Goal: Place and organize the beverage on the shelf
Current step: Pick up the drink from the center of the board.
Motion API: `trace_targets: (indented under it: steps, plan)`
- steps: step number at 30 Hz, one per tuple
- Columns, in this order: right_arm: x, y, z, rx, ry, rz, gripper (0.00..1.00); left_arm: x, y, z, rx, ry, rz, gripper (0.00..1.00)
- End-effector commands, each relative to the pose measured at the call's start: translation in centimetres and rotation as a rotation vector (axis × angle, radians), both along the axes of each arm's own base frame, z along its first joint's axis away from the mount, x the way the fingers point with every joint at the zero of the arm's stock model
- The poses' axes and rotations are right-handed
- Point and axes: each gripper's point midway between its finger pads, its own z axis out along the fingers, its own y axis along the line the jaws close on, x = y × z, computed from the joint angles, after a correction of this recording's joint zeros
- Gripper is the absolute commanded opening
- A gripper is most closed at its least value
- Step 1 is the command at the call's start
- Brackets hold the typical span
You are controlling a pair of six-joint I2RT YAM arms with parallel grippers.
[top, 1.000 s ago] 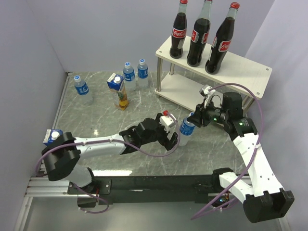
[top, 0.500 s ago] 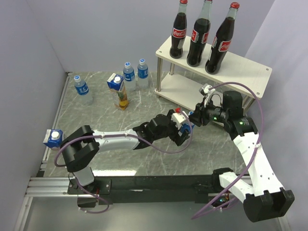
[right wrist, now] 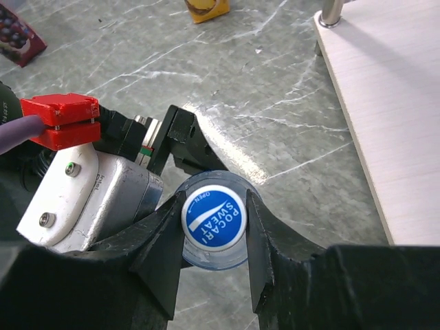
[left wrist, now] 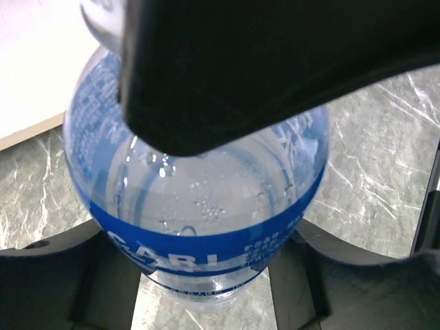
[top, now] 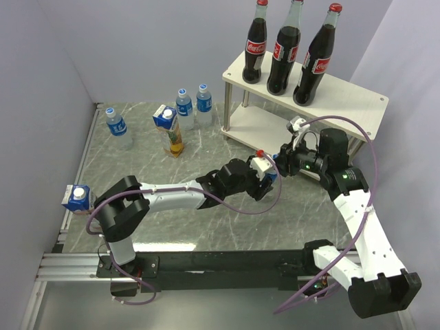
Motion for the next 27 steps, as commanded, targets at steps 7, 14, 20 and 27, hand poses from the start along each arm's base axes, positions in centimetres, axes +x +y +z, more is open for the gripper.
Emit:
trace_targets:
  steps: [7,14,20,27]
  plan:
    - [-0.4,0.8,2.5,0.033,-0.148,0.046,0.49,0.8,-1.1,2.8,-0.076,-0.041,0.016,0.01]
    - [-0.5,0.2,2.3,0.017,-0.173,0.018,0.74,0.7,-0.4,3.7,-0.126,-0.052,0.016,0.00]
    - [-1.1,-0.5,3.0,0.030,-0.202,0.016,0.79,1.2,0.6,3.3,-0.118,-0.041,0.033,0.01]
    - [-1.8,-1.1,3.6,0.064,-0.213,0.029,0.80,2.5,1.9,3.0,-0.120,-0.029,0.058,0.00]
